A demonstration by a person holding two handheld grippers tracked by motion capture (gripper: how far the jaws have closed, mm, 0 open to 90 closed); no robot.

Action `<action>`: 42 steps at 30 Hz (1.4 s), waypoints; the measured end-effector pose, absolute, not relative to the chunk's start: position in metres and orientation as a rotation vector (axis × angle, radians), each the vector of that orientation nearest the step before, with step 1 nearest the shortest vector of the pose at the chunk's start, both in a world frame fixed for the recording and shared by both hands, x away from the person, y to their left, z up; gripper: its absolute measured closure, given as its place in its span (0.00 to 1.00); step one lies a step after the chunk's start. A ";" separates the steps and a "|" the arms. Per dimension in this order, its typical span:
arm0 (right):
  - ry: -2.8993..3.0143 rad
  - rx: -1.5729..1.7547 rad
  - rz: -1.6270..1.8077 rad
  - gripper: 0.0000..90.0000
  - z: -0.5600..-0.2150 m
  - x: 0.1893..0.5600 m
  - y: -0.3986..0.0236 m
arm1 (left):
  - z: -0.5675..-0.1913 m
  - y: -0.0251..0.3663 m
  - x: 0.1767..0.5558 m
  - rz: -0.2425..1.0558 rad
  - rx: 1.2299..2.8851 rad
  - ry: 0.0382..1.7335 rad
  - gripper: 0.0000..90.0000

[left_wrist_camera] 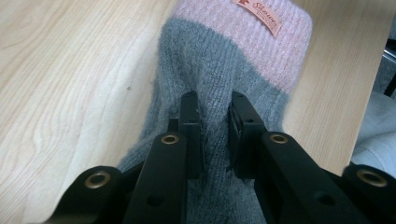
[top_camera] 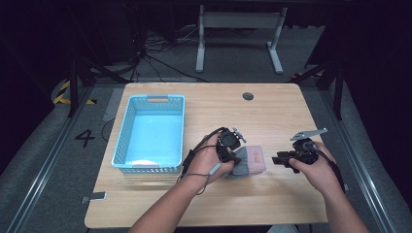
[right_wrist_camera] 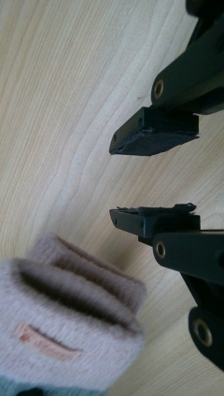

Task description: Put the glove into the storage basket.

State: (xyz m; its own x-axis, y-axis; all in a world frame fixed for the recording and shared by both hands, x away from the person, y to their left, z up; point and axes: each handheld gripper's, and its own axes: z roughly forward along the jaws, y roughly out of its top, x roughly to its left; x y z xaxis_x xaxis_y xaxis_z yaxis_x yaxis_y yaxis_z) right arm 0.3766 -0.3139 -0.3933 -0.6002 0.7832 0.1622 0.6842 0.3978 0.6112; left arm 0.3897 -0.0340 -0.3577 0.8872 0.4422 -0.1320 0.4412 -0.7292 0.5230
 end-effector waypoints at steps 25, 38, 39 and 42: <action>2.522 1.313 0.965 0.69 -0.397 0.382 -0.308 | -0.310 0.039 0.407 0.091 2.430 0.792 0.88; 2.544 1.302 0.947 0.69 -0.401 0.383 -0.301 | -0.293 0.088 0.417 0.131 2.345 0.902 0.88; 2.545 1.302 0.946 0.69 -0.401 0.383 -0.301 | -0.293 0.092 0.418 0.136 2.342 0.917 0.88; 2.544 1.300 0.952 0.69 -0.400 0.383 -0.300 | -0.293 0.107 0.422 0.164 2.320 0.963 0.88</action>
